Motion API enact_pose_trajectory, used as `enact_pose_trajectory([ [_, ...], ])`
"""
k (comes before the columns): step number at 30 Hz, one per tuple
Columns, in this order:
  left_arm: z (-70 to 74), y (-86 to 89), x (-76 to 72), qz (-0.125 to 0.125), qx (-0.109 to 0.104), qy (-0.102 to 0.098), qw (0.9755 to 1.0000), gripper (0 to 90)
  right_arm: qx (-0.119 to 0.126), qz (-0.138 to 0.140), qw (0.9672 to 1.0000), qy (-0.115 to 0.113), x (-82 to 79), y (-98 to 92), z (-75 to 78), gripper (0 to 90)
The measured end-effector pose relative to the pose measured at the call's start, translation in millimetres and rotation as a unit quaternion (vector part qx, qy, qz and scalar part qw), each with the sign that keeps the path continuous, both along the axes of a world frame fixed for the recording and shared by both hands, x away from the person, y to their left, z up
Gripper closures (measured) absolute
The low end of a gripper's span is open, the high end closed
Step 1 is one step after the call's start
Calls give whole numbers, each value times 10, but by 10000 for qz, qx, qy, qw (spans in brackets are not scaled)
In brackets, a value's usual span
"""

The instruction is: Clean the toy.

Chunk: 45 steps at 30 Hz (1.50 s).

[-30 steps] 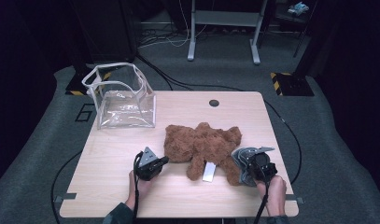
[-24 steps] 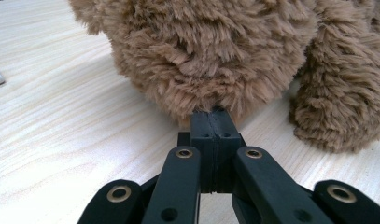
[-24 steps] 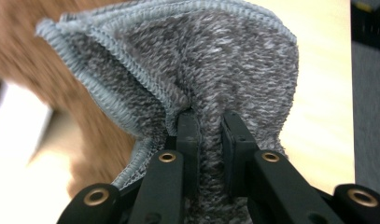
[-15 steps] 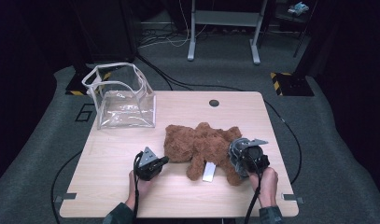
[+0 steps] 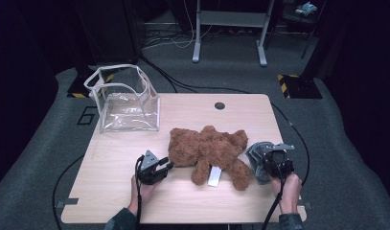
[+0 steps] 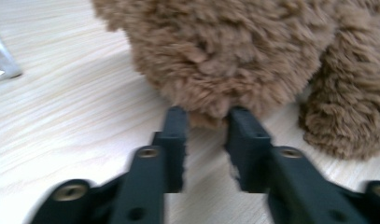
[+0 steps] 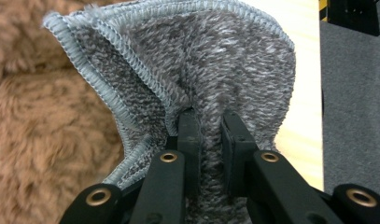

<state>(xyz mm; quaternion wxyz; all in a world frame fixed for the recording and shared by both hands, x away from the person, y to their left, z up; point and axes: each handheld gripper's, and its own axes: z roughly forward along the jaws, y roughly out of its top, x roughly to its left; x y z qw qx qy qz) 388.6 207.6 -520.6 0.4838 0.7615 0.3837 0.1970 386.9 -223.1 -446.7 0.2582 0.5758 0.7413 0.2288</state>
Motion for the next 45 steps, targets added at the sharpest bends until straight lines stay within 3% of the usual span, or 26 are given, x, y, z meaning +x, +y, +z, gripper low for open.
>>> enact_pose_trajectory([
  [6,140,-73,-146,-126,72,-95,9999,308,-37,-12,10000,-36,100,-23,78,802],
  [10,217,-218,-228,-350,71,-64,9993,224,-32,-47,10000,-36,139,-58,93,802],
  [16,213,-460,-333,-643,56,10,9979,163,7,-171,9998,28,157,-117,84,802],
  [21,144,-760,-364,-895,165,164,9957,169,15,-201,9998,72,148,-145,50,801],
  [30,20,-1100,-292,-734,421,333,9959,184,57,-221,9997,87,130,-170,35,801],
  [37,-43,-1276,-268,-384,665,298,9966,239,45,-192,9998,64,120,-149,42,801],
  [45,-38,-1397,-211,116,756,259,9967,477,84,-158,9998,40,119,-132,40,800],
])
